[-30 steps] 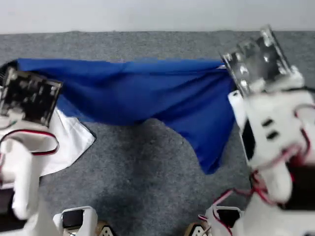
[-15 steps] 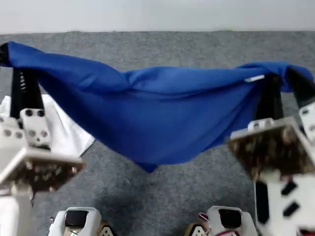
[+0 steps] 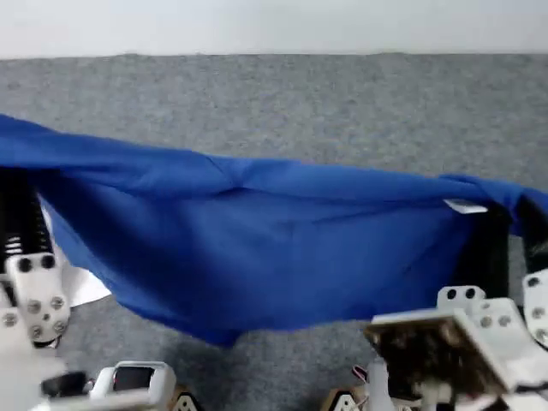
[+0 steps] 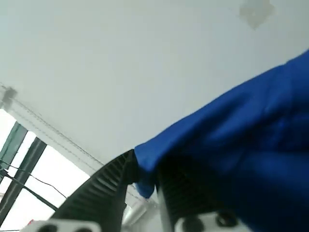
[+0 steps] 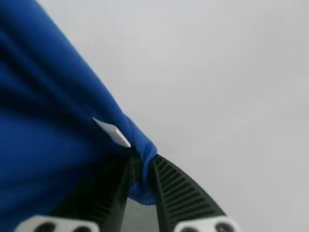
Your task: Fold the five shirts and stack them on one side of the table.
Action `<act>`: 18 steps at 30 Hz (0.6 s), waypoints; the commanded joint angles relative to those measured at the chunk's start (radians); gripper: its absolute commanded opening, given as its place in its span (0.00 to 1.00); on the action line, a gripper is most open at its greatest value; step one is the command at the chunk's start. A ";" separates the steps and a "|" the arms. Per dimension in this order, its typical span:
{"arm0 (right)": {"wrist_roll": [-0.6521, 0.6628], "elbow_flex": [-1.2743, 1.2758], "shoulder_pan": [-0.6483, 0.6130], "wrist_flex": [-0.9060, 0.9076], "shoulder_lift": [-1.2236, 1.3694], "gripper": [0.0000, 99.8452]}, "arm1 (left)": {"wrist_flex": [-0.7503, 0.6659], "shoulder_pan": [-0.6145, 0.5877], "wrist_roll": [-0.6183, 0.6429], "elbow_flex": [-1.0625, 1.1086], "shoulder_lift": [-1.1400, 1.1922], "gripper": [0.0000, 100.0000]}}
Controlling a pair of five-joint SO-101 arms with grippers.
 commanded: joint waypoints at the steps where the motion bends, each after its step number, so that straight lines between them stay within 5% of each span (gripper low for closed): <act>1: 0.009 0.118 0.015 0.025 0.038 0.01 | 0.078 0.000 -0.009 0.101 0.046 0.01; 6: 0.011 0.446 -0.018 -0.071 0.044 0.01 | 0.038 0.009 -0.011 0.401 0.103 0.01; 18: 0.020 1.143 -0.068 -0.822 0.053 0.01 | -0.601 0.003 -0.009 0.816 0.408 0.01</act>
